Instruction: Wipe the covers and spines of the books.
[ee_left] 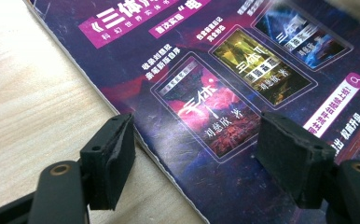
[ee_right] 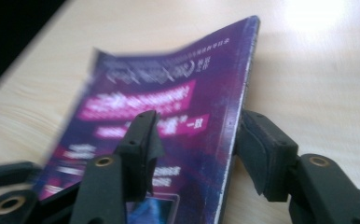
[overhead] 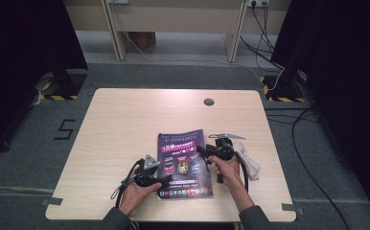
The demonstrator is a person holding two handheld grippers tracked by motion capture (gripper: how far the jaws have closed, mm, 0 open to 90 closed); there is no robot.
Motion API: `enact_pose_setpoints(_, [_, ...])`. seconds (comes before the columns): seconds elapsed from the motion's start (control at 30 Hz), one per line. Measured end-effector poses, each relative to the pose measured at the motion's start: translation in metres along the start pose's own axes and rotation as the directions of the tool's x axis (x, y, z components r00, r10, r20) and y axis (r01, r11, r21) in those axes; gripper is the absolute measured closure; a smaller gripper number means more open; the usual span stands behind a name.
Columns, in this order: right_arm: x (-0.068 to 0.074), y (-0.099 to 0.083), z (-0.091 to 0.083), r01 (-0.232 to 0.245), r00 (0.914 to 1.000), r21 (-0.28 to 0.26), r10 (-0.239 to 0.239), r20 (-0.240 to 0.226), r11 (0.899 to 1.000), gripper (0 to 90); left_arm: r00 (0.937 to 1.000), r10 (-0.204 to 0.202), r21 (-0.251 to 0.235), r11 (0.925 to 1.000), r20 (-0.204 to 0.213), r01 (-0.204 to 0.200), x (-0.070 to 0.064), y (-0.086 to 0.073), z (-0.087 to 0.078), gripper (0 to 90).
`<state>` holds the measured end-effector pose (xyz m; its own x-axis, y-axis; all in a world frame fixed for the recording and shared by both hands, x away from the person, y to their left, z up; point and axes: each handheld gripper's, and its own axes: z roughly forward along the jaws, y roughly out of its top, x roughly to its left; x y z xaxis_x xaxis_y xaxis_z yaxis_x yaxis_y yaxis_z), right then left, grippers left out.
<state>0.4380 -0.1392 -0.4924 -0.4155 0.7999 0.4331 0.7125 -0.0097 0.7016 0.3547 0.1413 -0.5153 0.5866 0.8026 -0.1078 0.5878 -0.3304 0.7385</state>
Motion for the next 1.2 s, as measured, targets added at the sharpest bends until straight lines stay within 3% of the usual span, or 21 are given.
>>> enact_pose_setpoints(0.13, [0.014, 0.005, -0.009, 0.108, 0.9941, -0.017, -0.108, -0.013, 0.994, 54.9, 1.0000, -0.004, -0.005, 1.0000, 0.001, 0.004, 0.001, -0.001, -0.001, 27.5])
enact_pose_setpoints(0.2, [0.017, 0.005, -0.011, 0.116, 0.9920, -0.010, -0.117, -0.048, 0.993, 59.2, 1.0000, -0.005, -0.005, 1.0000, -0.003, 0.005, 0.001, -0.002, -0.002, 27.5])
enact_pose_setpoints(0.3, [0.020, 0.003, -0.012, 0.151, 0.9863, 0.045, -0.147, -0.075, 0.988, 65.1, 1.0000, -0.005, -0.007, 1.0000, -0.003, 0.005, 0.001, -0.002, -0.002, 27.5])
enact_pose_setpoints(0.43, [0.024, 0.001, -0.006, 0.226, 0.9734, 0.095, -0.221, -0.059, 0.969, 67.4, 1.0000, -0.005, -0.010, 0.9999, -0.002, 0.005, 0.001, -0.003, -0.002, 27.6])
enact_pose_setpoints(0.47, [0.025, 0.002, -0.005, 0.261, 0.9654, 0.107, -0.258, -0.041, 0.960, 68.4, 1.0000, -0.004, -0.006, 1.0000, -0.002, 0.004, 0.002, -0.002, -0.002, 27.6])
enact_pose_setpoints(0.57, [0.026, 0.004, -0.004, 0.280, 0.9600, 0.132, -0.278, -0.034, 0.951, 68.7, 1.0000, -0.002, -0.012, 0.9999, -0.005, 0.002, 0.001, -0.003, -0.002, 27.6])
enact_pose_setpoints(0.6, [0.026, 0.004, -0.002, 0.301, 0.9536, 0.140, -0.300, -0.027, 0.943, 68.7, 1.0000, -0.001, -0.013, 0.9999, -0.005, 0.000, 0.001, -0.003, -0.002, 27.6])
enact_pose_setpoints(0.73, [0.027, 0.007, 0.003, 0.282, 0.9593, 0.170, -0.280, -0.034, 0.944, 69.2, 0.9999, 0.002, -0.018, 0.9998, -0.011, -0.002, 0.000, -0.004, -0.002, 27.6])
enact_pose_setpoints(0.83, [0.029, 0.009, 0.004, 0.303, 0.9524, 0.201, -0.304, -0.027, 0.932, 69.3, 0.9999, -0.002, -0.017, 0.9999, -0.013, 0.001, 0.000, -0.004, -0.003, 27.6])
enact_pose_setpoints(0.97, [0.032, 0.012, 0.005, 0.310, 0.9499, 0.191, -0.312, -0.023, 0.931, 71.5, 0.9998, -0.003, -0.024, 0.9997, -0.021, 0.002, 0.000, -0.004, -0.002, 27.0])
enact_pose_setpoints(1.0, [0.035, 0.016, 0.005, 0.340, 0.9395, 0.190, -0.342, -0.024, 0.921, 72.6, 0.9997, -0.011, -0.033, 0.9994, -0.023, 0.011, 0.000, -0.005, -0.002, 26.9])
enact_pose_setpoints(1.07, [0.040, 0.021, 0.005, 0.359, 0.9322, 0.194, -0.361, -0.022, 0.913, 73.7, 0.9998, -0.014, -0.032, 0.9994, -0.015, 0.013, 0.001, -0.005, -0.003, 27.0])
enact_pose_setpoints(1.17, [0.048, 0.028, 0.006, 0.404, 0.9119, 0.208, -0.410, -0.016, 0.891, 74.9, 0.9999, -0.010, -0.033, 0.9994, -0.009, 0.010, 0.002, -0.006, -0.005, 28.5])
enact_pose_setpoints(1.2, [0.048, 0.028, 0.006, 0.404, 0.9119, 0.208, -0.410, -0.016, 0.891, 74.9, 0.9999, -0.010, -0.033, 0.9994, -0.011, 0.009, 0.003, -0.006, -0.007, 28.5])
